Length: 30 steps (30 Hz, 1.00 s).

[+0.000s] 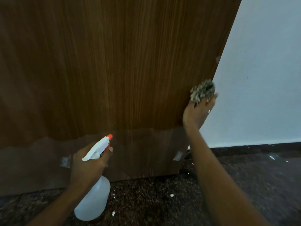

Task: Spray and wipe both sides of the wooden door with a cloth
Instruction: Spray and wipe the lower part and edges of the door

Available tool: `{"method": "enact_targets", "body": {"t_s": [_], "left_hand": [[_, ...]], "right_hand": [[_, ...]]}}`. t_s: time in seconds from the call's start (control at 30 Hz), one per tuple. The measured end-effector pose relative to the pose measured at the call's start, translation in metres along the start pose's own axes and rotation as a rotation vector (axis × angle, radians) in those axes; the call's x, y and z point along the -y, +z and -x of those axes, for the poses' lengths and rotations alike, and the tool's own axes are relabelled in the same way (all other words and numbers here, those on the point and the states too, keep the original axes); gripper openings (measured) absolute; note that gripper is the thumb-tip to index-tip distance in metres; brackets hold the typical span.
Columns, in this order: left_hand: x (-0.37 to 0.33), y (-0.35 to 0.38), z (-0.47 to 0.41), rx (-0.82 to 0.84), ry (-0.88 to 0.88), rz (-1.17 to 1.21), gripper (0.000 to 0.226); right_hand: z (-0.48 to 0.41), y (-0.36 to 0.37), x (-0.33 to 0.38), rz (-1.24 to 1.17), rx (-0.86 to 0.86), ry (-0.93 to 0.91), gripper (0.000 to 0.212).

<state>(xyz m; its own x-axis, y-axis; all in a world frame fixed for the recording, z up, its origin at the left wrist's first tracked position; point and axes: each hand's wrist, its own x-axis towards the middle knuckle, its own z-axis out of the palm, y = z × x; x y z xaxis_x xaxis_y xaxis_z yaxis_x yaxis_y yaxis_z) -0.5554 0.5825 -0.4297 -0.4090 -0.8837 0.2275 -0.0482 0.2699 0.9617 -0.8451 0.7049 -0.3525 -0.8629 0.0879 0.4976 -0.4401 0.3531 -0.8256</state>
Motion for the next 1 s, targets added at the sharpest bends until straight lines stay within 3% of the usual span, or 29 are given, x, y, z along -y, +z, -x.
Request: {"method": "enact_targets", "body": {"t_s": [0.13,0.23,0.3,0.37,0.47,0.57,0.67,0.7,0.8,0.9,1.0], "left_hand": [[0.0,0.012,0.007,0.038,0.051,-0.032,0.028],[0.003,0.021,0.008,0.039,0.019,0.006,0.019],[0.004,0.027,0.012,0.042,0.014,0.014,0.012],[0.007,0.032,0.02,0.033,0.011,0.019,0.011],[0.014,0.04,0.036,0.036,-0.017,0.023,0.008],[0.023,0.049,0.052,0.014,-0.068,0.088,0.013],[0.029,0.052,0.062,0.026,-0.056,0.053,0.014],[0.03,0.051,0.065,0.026,-0.051,0.051,0.018],[0.032,0.045,0.068,0.017,-0.035,0.045,0.025],[0.032,0.033,0.068,0.009,-0.046,0.056,0.029],[0.032,0.021,0.066,0.002,-0.026,0.058,0.032]], "right_hand": [[-0.015,0.003,0.029,0.196,-0.066,-0.362,0.066],[0.027,0.017,-0.02,0.302,0.028,-0.566,0.069],[0.064,0.021,-0.076,0.323,0.132,-0.456,0.076],[0.087,0.022,-0.119,0.286,0.211,-0.205,0.081],[0.085,0.024,-0.128,0.158,0.205,0.025,0.076],[0.081,0.031,-0.108,0.177,0.144,-0.105,0.077],[0.103,0.037,-0.122,0.375,0.247,-0.426,0.087],[0.115,0.038,-0.136,0.413,0.294,-0.447,0.092],[0.133,0.034,-0.17,0.376,0.359,-0.192,0.088],[0.119,0.036,-0.153,0.167,0.282,0.121,0.081],[0.102,0.038,-0.115,0.088,0.153,0.12,0.074]]}}
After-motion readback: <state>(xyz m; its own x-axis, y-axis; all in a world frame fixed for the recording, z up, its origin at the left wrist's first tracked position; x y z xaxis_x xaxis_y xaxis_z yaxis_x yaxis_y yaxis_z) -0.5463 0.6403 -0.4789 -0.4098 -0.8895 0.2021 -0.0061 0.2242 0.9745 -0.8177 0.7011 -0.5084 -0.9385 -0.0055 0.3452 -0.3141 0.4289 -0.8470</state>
